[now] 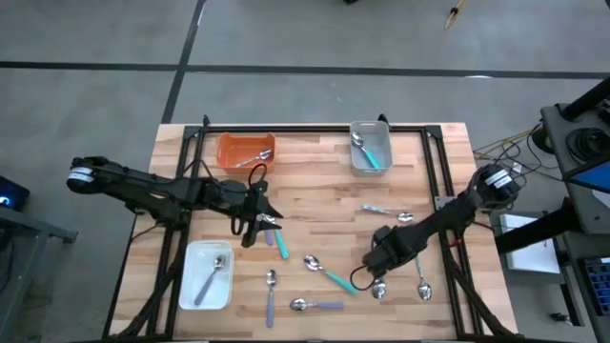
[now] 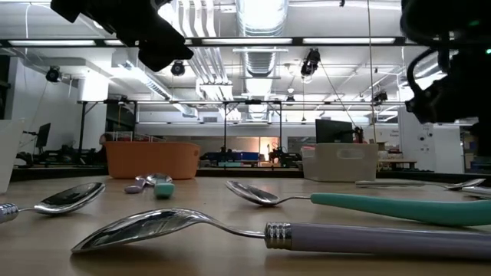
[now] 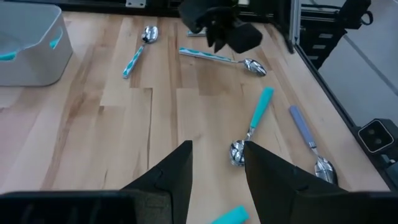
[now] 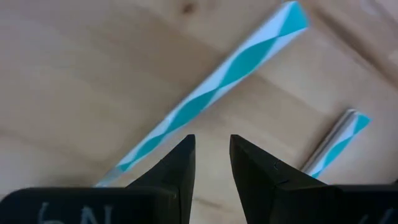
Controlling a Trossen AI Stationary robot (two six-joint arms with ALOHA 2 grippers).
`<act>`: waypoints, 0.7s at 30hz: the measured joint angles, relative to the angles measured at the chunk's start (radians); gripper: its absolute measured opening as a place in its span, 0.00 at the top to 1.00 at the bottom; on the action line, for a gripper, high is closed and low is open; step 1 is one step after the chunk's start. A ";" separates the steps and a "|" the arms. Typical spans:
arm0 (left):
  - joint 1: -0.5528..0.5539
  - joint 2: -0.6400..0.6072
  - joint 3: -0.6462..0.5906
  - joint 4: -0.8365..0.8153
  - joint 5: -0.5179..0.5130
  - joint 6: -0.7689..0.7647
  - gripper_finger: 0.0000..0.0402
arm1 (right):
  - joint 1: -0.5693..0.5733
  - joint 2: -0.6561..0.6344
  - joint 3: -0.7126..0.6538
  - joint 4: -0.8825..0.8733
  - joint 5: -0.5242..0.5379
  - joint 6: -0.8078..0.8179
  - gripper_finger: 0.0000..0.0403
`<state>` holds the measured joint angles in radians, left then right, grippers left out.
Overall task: Sort silverware by color (type)
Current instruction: Put the bottom left blue patterned spoon into the orange bin
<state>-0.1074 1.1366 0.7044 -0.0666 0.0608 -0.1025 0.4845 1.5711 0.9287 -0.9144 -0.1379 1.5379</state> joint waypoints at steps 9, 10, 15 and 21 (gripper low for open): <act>0.000 0.000 0.000 0.000 -0.002 0.025 0.69 | -0.032 -0.075 -0.085 0.009 0.007 0.084 0.76; 0.000 0.000 0.000 0.000 -0.002 0.030 0.69 | -0.034 -0.083 -0.094 0.010 0.007 0.100 0.76; 0.000 0.000 0.000 0.000 -0.003 0.057 0.69 | -0.034 -0.125 -0.123 0.014 0.007 0.148 0.69; 0.000 0.000 0.000 0.000 -0.003 0.100 0.69 | -0.034 -0.165 -0.128 0.018 0.027 0.170 0.59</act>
<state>-0.1074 1.1370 0.7044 -0.0666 0.0582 -0.0030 0.4507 1.4062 0.8005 -0.8963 -0.1105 1.7077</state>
